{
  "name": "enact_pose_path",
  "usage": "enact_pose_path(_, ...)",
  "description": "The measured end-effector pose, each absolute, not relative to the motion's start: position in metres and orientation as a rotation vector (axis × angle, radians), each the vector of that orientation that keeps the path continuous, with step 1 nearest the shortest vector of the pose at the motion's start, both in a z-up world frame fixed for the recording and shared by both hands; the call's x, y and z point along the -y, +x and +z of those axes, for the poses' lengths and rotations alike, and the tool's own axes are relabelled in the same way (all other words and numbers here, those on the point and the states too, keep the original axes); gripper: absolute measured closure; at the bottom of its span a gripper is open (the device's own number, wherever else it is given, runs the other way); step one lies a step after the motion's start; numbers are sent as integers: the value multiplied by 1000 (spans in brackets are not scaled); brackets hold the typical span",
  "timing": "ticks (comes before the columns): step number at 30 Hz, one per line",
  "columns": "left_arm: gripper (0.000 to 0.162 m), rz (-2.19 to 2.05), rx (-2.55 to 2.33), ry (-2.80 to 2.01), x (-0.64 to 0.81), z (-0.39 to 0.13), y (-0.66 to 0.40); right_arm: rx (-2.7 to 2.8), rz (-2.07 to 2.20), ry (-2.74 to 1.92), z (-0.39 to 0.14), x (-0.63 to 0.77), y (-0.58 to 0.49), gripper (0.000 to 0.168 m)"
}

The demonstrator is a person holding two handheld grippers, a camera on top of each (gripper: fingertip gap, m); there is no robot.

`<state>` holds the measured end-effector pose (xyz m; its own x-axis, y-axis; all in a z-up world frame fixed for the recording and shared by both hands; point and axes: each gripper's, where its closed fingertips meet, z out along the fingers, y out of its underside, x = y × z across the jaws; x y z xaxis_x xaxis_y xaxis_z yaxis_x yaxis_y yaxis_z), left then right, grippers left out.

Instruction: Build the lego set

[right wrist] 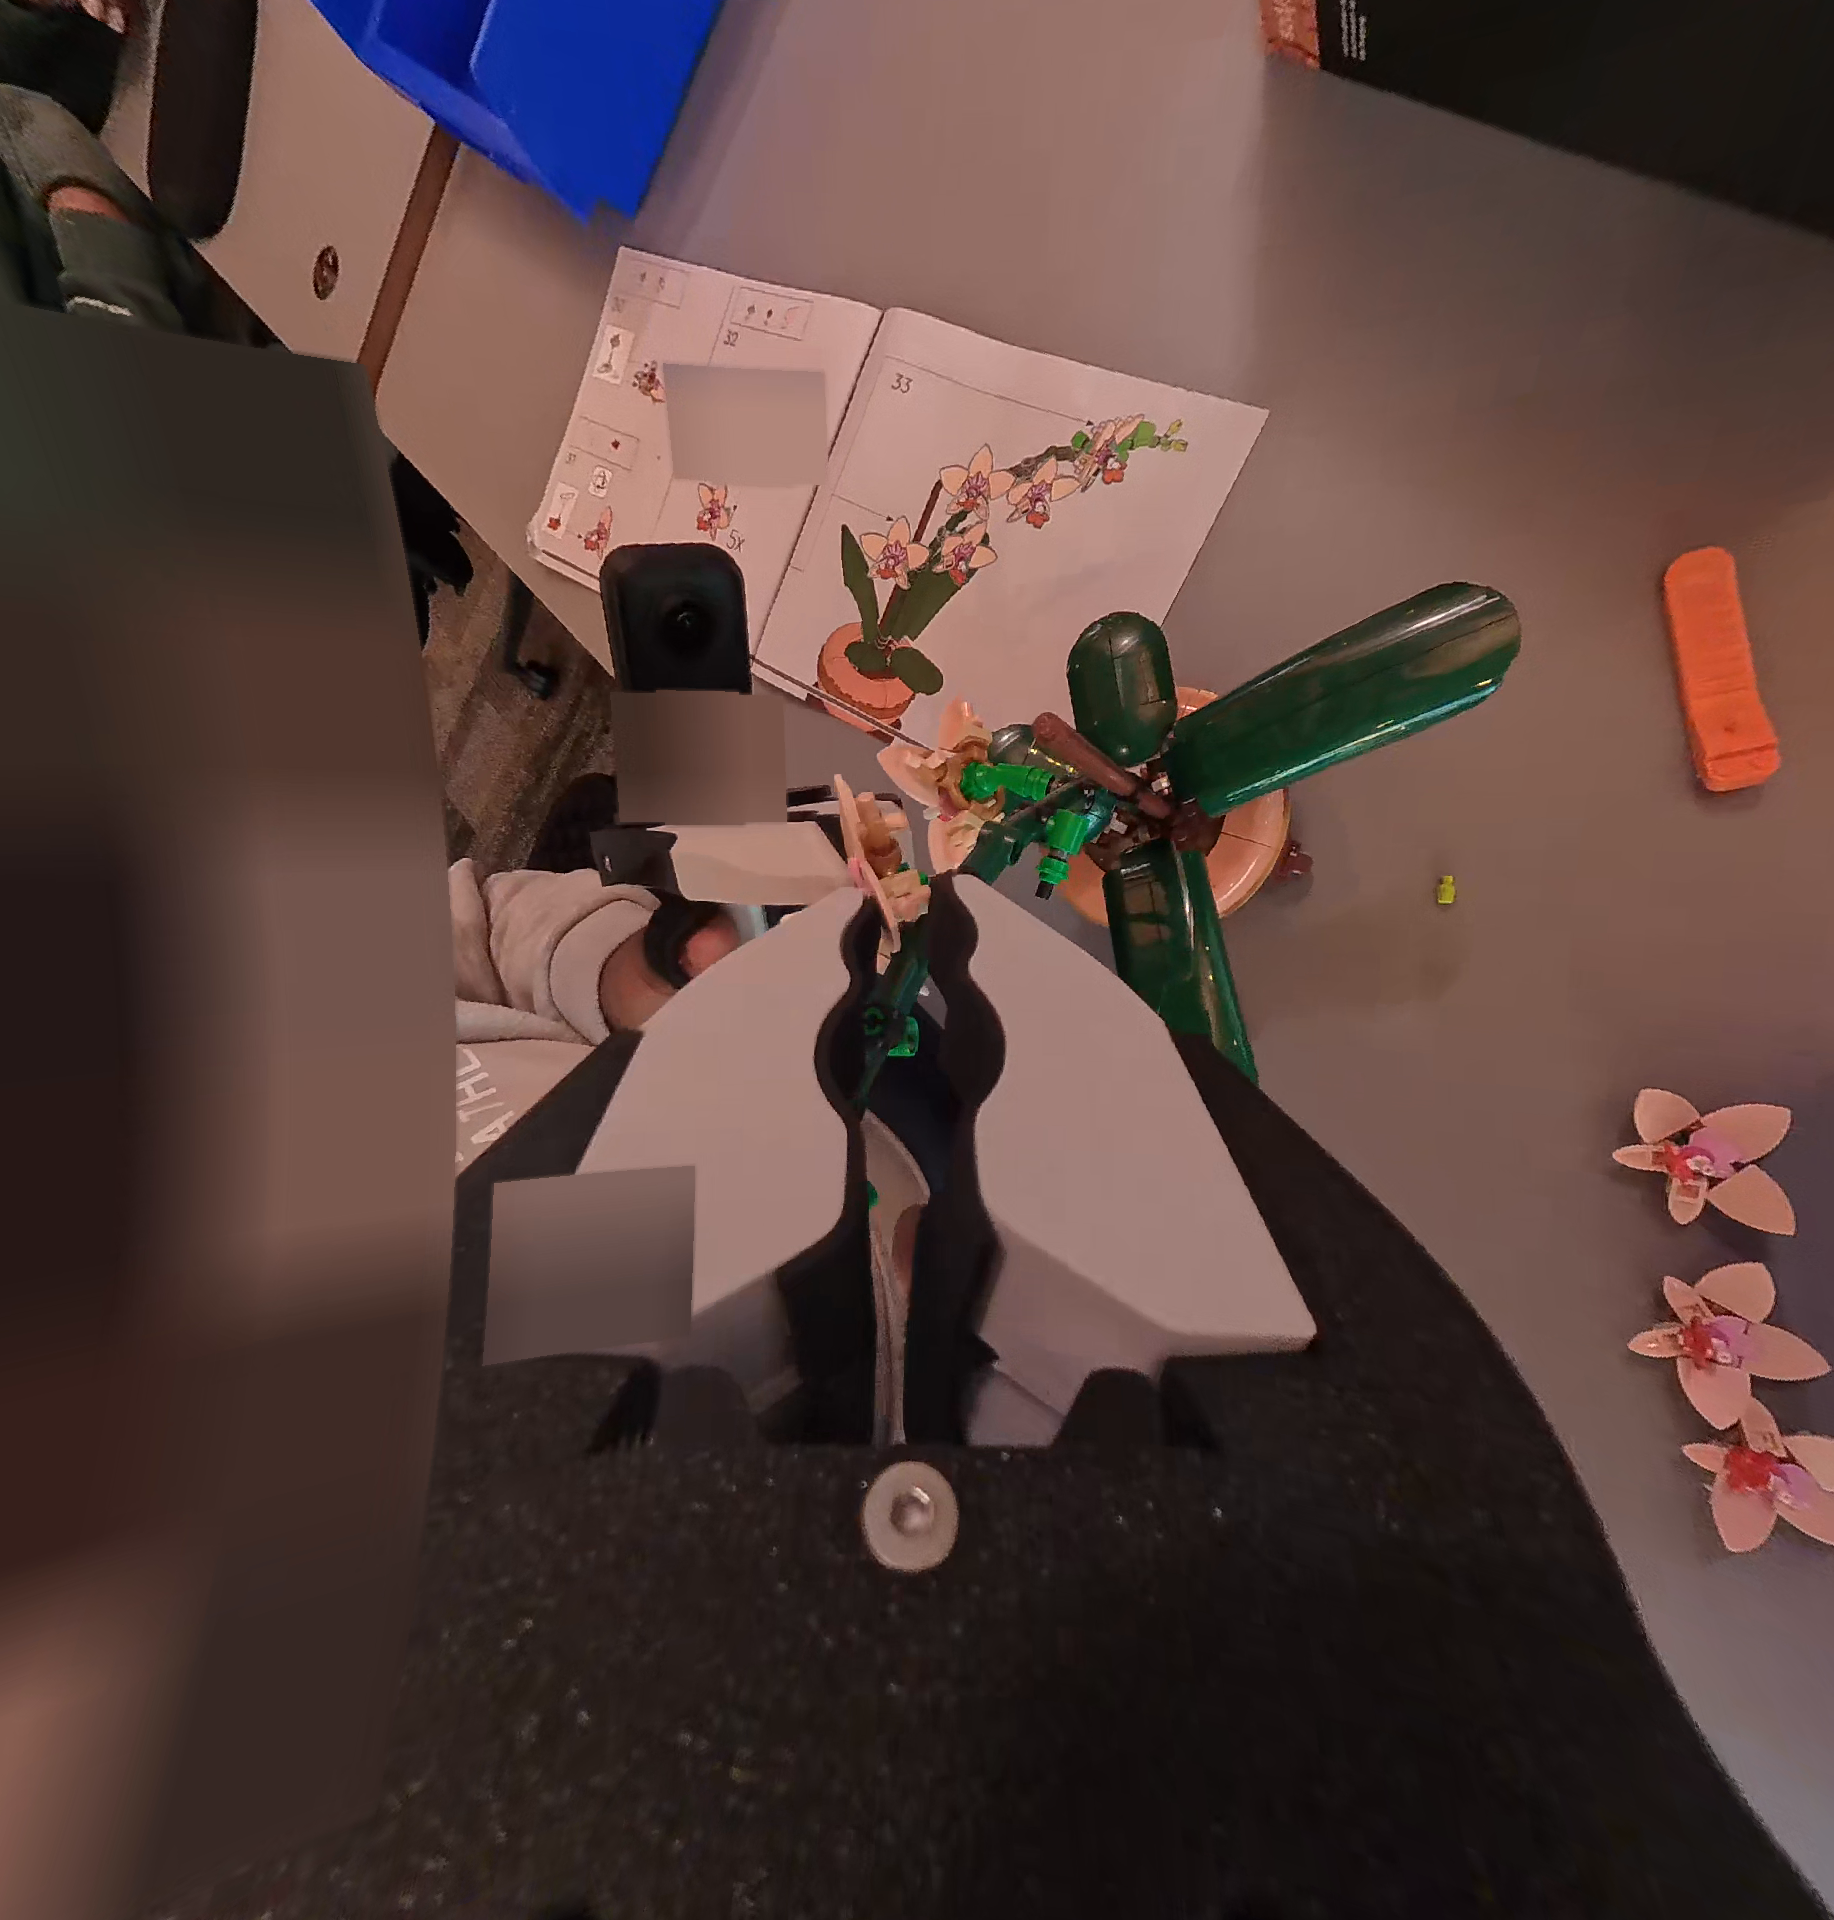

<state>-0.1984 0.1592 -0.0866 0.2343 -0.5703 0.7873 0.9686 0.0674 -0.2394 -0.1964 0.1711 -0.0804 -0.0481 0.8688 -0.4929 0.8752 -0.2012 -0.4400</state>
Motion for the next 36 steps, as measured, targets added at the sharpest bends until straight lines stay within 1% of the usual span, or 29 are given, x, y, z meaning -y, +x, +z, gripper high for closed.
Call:
enact_pose_path(1, 160, -1261, 575, -867, -159, -87, -198, -1976, -1110, 2158, -81, -171, -196, 159)
enact_pose_path(33, 160, -1261, 561, -891, -159, -88, -201, -2032, -1092, 2085, -84, -169, -198, 159)
enact_pose_path(36, 153, -1308, 545, -873, -158, -87, -202, -2040, -1069, 2047, -84, -168, -196, 157)
